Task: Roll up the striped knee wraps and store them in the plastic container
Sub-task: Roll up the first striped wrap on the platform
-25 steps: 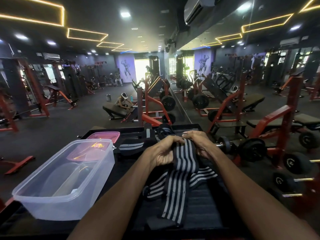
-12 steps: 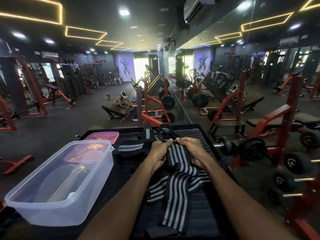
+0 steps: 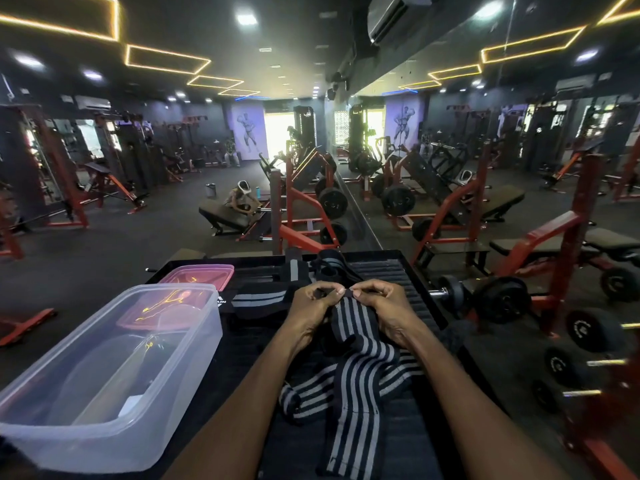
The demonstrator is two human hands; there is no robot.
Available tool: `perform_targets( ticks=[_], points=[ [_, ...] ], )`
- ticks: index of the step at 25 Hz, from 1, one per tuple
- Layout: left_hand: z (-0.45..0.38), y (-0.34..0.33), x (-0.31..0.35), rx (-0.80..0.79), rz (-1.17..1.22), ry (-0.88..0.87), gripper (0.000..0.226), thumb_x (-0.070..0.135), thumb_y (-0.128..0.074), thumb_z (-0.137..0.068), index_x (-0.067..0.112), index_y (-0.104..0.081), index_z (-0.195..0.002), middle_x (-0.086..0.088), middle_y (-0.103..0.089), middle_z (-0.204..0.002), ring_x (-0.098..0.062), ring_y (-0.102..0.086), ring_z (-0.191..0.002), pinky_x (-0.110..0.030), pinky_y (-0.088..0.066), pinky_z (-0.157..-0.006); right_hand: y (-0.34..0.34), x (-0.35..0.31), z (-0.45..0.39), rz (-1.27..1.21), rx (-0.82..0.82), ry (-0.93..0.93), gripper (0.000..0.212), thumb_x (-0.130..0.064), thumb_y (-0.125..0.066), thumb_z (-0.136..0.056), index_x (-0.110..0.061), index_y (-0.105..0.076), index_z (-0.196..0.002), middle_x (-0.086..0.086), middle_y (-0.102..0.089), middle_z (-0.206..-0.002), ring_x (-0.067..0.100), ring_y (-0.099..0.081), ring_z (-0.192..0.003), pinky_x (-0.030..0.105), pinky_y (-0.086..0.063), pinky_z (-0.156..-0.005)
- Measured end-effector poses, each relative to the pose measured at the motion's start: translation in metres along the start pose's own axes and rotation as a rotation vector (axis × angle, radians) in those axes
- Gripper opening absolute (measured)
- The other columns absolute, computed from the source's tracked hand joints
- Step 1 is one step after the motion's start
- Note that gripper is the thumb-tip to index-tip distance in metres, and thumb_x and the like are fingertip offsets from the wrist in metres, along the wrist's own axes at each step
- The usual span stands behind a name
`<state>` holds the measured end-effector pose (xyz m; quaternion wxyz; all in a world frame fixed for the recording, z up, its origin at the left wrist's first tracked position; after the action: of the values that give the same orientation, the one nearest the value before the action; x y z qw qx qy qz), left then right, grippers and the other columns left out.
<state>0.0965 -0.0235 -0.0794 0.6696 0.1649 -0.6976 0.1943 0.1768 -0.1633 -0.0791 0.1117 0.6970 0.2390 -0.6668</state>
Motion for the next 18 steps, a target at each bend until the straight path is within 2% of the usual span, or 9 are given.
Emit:
perform_targets(
  ticks=[2, 5, 8, 11, 14, 16, 18],
  points=[
    [-0.002, 0.003, -0.003, 0.020, -0.024, -0.041, 0.007, 0.016, -0.075, -0.087, 0.011, -0.078, -0.092, 0.006, -0.074, -0.080, -0.003, -0.065, -0.067, -0.019, -0.047, -0.055, -0.001, 0.000, -0.001, 0.023, -0.010, 0.027, 0.014, 0.008, -0.071, -0.083, -0.004, -0.076, -0.088, 0.017, -0.074, -0.097, 0.023, -0.071, -0.092, 0.032, -0.057, -0.089],
    [-0.004, 0.002, -0.011, 0.007, 0.051, -0.023, 0.005, 0.015, -0.076, -0.086, 0.014, -0.079, -0.090, -0.002, -0.077, -0.092, -0.013, -0.068, -0.086, -0.029, -0.051, -0.070, -0.001, 0.000, -0.004, 0.009, -0.009, 0.031, 0.015, 0.011, -0.071, -0.081, -0.002, -0.076, -0.087, 0.011, -0.075, -0.088, 0.016, -0.071, -0.085, 0.021, -0.056, -0.075],
    [-0.005, 0.001, -0.010, 0.011, 0.039, -0.055, 0.008, 0.007, -0.076, -0.084, 0.012, -0.079, -0.090, -0.004, -0.077, -0.096, -0.014, -0.070, -0.095, -0.023, -0.053, -0.082, 0.000, 0.003, -0.006, -0.017, 0.001, 0.010, 0.010, 0.008, -0.069, -0.084, -0.001, -0.075, -0.087, 0.010, -0.075, -0.086, 0.015, -0.072, -0.083, 0.021, -0.057, -0.074],
    [-0.005, -0.003, -0.009, -0.018, -0.056, -0.099, 0.015, 0.001, -0.074, -0.084, 0.012, -0.078, -0.093, 0.001, -0.076, -0.098, -0.006, -0.068, -0.095, -0.012, -0.050, -0.080, 0.001, 0.009, -0.008, 0.070, -0.005, -0.012, 0.007, 0.001, -0.070, -0.088, -0.002, -0.076, -0.089, 0.014, -0.075, -0.092, 0.019, -0.071, -0.087, 0.027, -0.057, -0.080],
    [-0.006, -0.006, -0.011, -0.074, -0.101, -0.095, 0.019, 0.007, -0.074, -0.086, 0.012, -0.074, -0.105, 0.005, -0.073, -0.104, 0.000, -0.065, -0.097, -0.007, -0.049, -0.075, 0.003, 0.005, -0.007, 0.170, -0.008, 0.027, 0.009, 0.003, -0.070, -0.087, -0.004, -0.076, -0.087, 0.013, -0.075, -0.090, 0.014, -0.071, -0.082, 0.021, -0.056, -0.074],
    [-0.005, -0.005, -0.008, -0.078, -0.113, -0.114, 0.013, 0.013, -0.075, -0.086, 0.016, -0.076, -0.099, 0.007, -0.074, -0.100, 0.004, -0.065, -0.092, -0.007, -0.049, -0.074, 0.002, -0.001, -0.005, 0.172, -0.022, 0.071, 0.011, 0.006, -0.071, -0.085, -0.004, -0.076, -0.085, 0.009, -0.075, -0.086, 0.009, -0.071, -0.080, 0.018, -0.055, -0.073],
    [-0.006, -0.002, -0.002, -0.041, -0.162, -0.172, 0.010, 0.012, -0.075, -0.086, 0.020, -0.077, -0.091, 0.008, -0.074, -0.095, 0.004, -0.067, -0.089, -0.008, -0.049, -0.074, 0.000, -0.003, -0.004, 0.146, -0.033, 0.084, 0.012, 0.007, -0.071, -0.085, -0.005, -0.076, -0.085, 0.009, -0.075, -0.087, 0.012, -0.072, -0.083, 0.022, -0.057, -0.078]
  ],
)
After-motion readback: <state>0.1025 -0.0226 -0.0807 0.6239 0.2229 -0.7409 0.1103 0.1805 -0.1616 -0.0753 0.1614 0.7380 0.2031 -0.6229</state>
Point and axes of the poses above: each hand's wrist, its own z-axis away from the middle knuckle, its own y-axis out of the back of the hand, x = y × z, the point moved 8 cm from there along -z, towards the middle knuckle
